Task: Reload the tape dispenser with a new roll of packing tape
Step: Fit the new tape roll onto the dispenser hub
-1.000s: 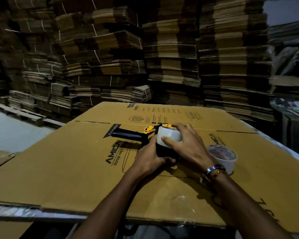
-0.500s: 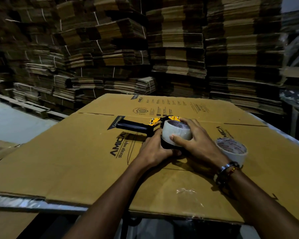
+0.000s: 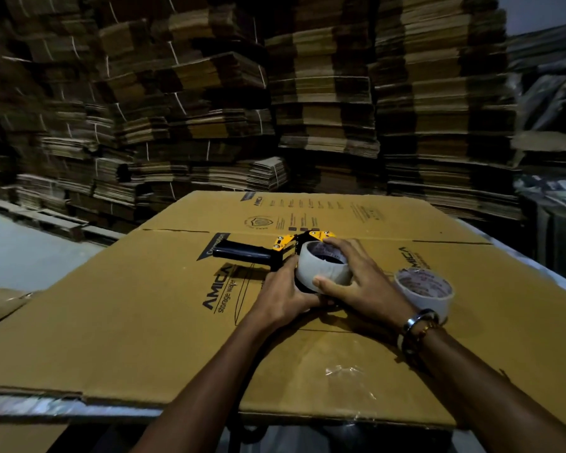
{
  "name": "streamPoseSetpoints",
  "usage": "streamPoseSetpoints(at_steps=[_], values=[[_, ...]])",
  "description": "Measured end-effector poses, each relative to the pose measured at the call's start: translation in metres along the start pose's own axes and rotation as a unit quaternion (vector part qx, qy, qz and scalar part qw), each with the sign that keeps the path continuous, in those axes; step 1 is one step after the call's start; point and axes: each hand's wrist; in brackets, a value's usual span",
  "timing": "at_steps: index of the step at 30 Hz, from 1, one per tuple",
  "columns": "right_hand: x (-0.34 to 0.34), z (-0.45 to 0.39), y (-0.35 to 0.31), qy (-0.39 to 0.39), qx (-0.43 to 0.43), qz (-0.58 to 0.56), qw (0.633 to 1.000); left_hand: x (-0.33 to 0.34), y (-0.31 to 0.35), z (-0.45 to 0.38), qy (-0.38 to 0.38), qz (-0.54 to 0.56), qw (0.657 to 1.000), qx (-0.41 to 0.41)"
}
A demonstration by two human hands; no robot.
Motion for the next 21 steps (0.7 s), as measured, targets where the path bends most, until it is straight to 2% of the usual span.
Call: streamPoseSetpoints(at_steps=[7, 21], values=[[0.0009, 0.0005, 0.0007, 0.009, -0.017, 0.013, 1.000, -0.0023, 0.0098, 0.0048, 0.022, -0.033, 0.999, 0.031], [0.0003, -0.0008, -0.0013, -0.009, -0.058, 0.064, 0.996, -0.0045, 0.0029, 0.0053, 0.004, -0.071, 0.997, 0.032]])
Point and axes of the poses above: each hand's wrist, its own z-axis away from the middle knuckle, its own x-axis out of the palm, y = z × x, and after that the axes turned 6 degrees about z, right-handed
